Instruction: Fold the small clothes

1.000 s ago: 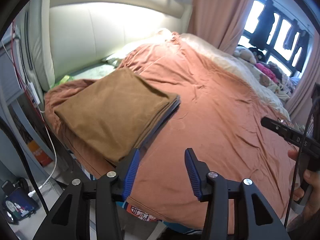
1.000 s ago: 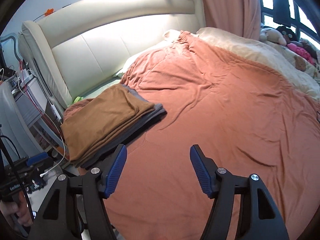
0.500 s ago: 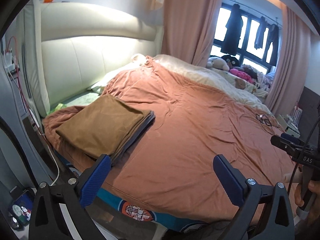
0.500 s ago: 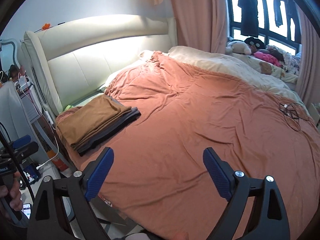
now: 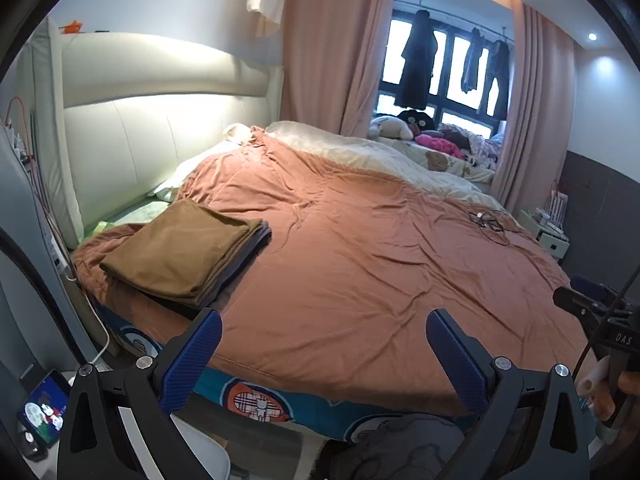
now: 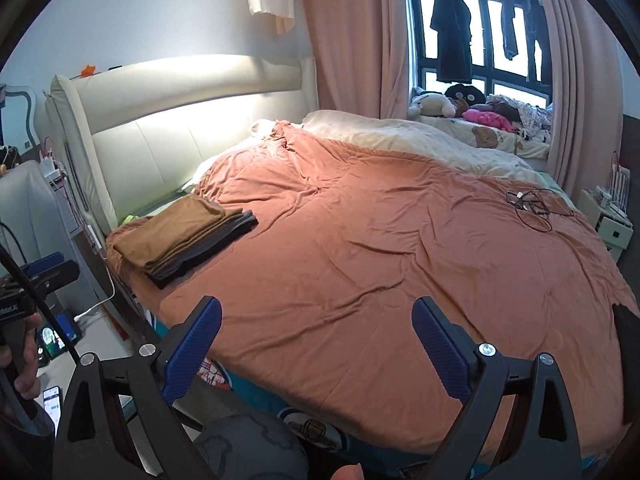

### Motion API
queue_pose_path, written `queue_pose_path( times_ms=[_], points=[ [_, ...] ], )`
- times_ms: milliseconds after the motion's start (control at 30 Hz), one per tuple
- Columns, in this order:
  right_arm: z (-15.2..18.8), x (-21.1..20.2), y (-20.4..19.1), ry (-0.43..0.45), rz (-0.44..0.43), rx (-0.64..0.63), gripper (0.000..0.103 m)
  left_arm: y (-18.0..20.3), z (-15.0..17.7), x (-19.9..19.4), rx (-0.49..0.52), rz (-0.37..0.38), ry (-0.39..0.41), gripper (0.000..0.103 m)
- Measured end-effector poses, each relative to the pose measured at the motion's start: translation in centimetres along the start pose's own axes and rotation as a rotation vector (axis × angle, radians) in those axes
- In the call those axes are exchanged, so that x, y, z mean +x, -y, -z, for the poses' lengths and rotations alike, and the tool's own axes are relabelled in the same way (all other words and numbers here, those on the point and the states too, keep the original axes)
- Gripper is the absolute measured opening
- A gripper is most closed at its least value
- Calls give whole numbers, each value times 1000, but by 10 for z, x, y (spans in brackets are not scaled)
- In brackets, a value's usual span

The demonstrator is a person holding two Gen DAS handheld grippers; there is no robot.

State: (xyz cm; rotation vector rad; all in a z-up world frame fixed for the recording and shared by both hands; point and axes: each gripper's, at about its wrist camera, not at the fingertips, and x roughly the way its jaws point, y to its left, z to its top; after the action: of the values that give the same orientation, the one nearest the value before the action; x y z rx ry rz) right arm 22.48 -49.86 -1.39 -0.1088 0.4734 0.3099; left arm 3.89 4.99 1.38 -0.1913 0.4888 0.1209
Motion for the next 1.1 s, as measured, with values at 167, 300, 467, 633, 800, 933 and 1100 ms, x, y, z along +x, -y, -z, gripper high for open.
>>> queue_pose_path(
  times_ms=[167, 300, 467, 633, 800, 933, 1100],
  points=[
    [30, -21, 6, 9, -4, 44, 96, 9, 14, -19, 6, 34, 29, 103],
    [51, -33, 18, 18, 26, 84, 96, 16, 25, -24, 28, 39, 34, 103],
    [58, -42, 25, 28, 47, 112, 96, 19, 30, -29, 38, 38, 38, 103],
    [61, -47, 18, 48, 49, 110, 96, 20, 31, -36, 51, 24, 52, 103],
    [68, -50, 14, 59, 49, 103, 96, 21, 30, -41, 47, 19, 64, 103],
    [72, -51, 12, 66, 47, 104, 96, 23, 30, -43, 51, 19, 66, 103],
    [77, -51, 13, 66, 44, 105, 96, 26, 28, -48, 61, 17, 71, 103]
  ],
)
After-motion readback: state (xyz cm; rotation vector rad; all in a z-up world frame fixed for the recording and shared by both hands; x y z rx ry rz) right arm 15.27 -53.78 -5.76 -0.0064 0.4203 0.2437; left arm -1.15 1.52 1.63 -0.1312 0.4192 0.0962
